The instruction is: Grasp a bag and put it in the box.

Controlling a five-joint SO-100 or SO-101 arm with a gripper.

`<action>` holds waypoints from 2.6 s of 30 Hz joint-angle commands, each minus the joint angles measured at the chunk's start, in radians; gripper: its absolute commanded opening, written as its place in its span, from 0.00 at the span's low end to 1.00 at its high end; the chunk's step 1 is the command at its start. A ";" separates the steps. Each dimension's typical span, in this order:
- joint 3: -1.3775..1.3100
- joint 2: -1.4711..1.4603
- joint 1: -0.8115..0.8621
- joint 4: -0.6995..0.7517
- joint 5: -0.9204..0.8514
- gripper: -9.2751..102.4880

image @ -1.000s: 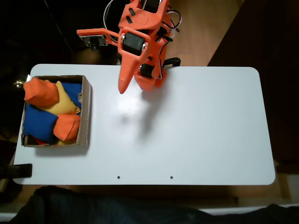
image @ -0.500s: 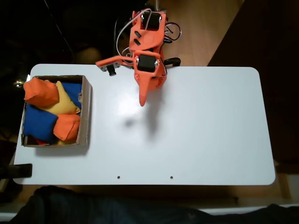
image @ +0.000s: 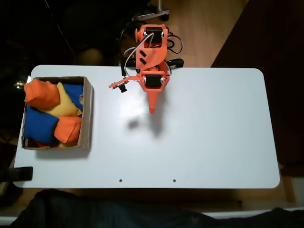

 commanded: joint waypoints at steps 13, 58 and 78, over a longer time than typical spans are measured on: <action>0.110 0.031 -0.015 0.084 0.043 0.08; 0.341 0.052 -0.005 0.041 0.017 0.08; 0.341 0.052 0.003 0.040 0.017 0.08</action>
